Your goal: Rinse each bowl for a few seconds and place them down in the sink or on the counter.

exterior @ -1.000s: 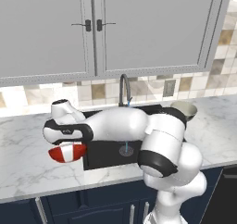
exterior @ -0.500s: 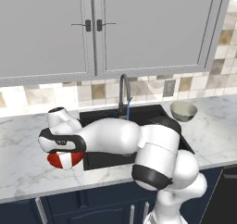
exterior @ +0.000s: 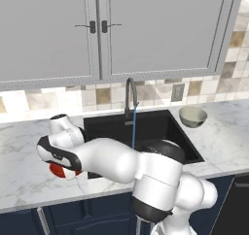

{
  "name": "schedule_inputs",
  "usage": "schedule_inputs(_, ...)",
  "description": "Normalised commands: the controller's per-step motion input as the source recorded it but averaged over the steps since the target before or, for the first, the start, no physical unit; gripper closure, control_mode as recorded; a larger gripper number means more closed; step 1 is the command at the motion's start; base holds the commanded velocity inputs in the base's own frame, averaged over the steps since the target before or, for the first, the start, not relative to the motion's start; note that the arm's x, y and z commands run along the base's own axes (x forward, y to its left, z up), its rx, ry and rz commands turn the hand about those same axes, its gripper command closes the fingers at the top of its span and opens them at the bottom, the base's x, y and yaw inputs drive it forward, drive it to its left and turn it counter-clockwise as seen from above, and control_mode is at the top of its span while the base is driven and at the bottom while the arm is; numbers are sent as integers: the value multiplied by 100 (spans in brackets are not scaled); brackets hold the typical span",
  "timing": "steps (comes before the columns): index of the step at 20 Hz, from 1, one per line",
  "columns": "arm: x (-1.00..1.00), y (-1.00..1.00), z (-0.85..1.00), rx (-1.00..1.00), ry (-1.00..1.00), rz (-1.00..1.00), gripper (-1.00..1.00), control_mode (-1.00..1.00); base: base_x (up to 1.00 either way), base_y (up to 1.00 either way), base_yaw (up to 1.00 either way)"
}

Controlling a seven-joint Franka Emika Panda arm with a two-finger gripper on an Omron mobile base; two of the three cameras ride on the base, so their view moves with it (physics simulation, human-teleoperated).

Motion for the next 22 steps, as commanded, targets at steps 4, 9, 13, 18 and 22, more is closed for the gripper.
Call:
schedule_inputs(4, -5, 0, -15, 0, 6, 3, -100, -100, 0, 0, 0)
schedule_inputs(9, -25, -1, -2, 0, 1, 3, -100, -100, 0, 0, 0)
schedule_inputs(13, -29, 0, 0, 0, 1, 1, -100, -100, 0, 0, 0)
schedule_inputs(18, -27, 0, 2, 0, 3, 1, -100, -100, 0, 0, 0)
schedule_inputs(22, -15, 0, 20, 0, 1, 2, -100, -100, 0, 0, 0)
